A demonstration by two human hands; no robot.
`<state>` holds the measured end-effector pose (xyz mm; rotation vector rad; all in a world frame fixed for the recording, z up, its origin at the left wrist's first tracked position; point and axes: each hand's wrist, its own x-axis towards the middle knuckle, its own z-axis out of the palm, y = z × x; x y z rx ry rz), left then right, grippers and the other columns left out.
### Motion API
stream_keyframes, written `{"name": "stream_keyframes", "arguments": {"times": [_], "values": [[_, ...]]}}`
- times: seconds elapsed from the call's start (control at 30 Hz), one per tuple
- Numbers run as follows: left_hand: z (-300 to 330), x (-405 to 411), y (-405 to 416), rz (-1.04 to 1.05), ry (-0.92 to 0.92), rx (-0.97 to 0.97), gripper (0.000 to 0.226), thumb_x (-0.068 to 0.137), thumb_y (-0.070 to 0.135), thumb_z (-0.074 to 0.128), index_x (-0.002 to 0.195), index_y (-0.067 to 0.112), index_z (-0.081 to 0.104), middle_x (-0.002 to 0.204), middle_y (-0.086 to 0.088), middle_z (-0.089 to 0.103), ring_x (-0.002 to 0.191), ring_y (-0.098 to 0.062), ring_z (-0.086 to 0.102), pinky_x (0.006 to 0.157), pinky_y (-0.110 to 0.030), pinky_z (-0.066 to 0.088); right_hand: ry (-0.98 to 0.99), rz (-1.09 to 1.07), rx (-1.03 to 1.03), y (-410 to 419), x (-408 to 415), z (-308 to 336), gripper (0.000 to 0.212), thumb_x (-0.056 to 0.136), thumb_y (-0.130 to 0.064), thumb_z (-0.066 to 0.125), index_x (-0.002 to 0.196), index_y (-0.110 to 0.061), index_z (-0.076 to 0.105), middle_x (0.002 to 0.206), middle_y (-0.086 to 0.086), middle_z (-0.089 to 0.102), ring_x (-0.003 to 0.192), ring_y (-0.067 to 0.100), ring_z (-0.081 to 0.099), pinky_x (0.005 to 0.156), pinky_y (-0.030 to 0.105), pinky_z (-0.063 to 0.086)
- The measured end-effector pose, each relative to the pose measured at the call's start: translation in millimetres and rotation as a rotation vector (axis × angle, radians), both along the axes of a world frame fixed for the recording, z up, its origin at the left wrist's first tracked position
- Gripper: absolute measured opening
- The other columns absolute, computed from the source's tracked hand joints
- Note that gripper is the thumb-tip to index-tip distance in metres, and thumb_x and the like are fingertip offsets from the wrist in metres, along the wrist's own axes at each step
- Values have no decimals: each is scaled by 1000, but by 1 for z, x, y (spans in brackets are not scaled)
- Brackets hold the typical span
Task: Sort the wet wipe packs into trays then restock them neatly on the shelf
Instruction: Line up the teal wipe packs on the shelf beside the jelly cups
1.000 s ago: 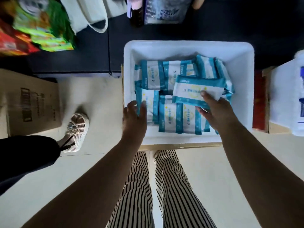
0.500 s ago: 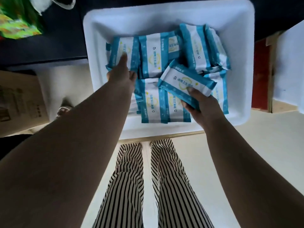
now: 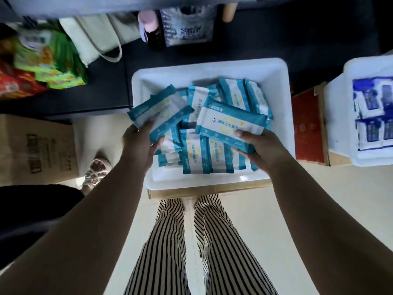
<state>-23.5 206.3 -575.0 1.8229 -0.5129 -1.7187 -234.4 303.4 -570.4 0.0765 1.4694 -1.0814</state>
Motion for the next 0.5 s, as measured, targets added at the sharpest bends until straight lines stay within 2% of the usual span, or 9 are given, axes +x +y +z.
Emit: {"name": "stream_keyframes", "arguments": {"times": [0.07, 0.13, 0.2, 0.27, 0.37, 0.5], "values": [[34, 15, 5, -11, 15, -57, 8, 92, 20, 55, 98, 15, 58, 103, -5, 64, 98, -21, 63, 65, -24, 55, 1, 71, -76, -10, 0, 32, 23, 85, 3, 57, 96, -15, 63, 92, 0, 72, 85, 16, 69, 72, 27, 57], [72, 28, 7, -38, 7, -122, 6, 93, 19, 54, 95, 16, 59, 103, -6, 65, 92, -16, 66, 60, -20, 53, -5, 122, -145, -19, 3, 65, 24, 84, 3, 57, 98, -15, 64, 97, 3, 71, 91, 18, 68, 73, 29, 55], [110, 40, 10, -83, -17, -196, 6, 94, 13, 51, 92, 13, 57, 86, 2, 70, 71, -3, 67, 53, -13, 50, 6, 162, -193, -26, 9, 100, 24, 84, 2, 58, 101, -14, 63, 101, 4, 71, 92, 19, 68, 72, 30, 55], [150, 54, 13, -114, 20, -249, 12, 94, 7, 49, 87, 15, 56, 65, 12, 69, 58, 3, 65, 50, -12, 49, 21, 208, -254, -29, 20, 137, 21, 86, 2, 57, 99, -13, 64, 95, 2, 73, 86, 16, 70, 68, 28, 58], [200, 77, 10, -204, 61, -329, 15, 91, 3, 51, 87, 14, 59, 62, 12, 69, 55, 2, 64, 47, -11, 48, 57, 262, -304, -33, 42, 186, 18, 86, 2, 57, 89, -14, 65, 81, -3, 74, 78, 13, 70, 66, 25, 58], [258, 115, -2, -324, 102, -430, 13, 90, 3, 52, 92, 12, 60, 69, 10, 71, 63, -1, 67, 52, -14, 52, 132, 253, -379, -35, 74, 242, 16, 84, 1, 60, 88, -14, 66, 80, -2, 74, 74, 11, 70, 66, 24, 57]]}}
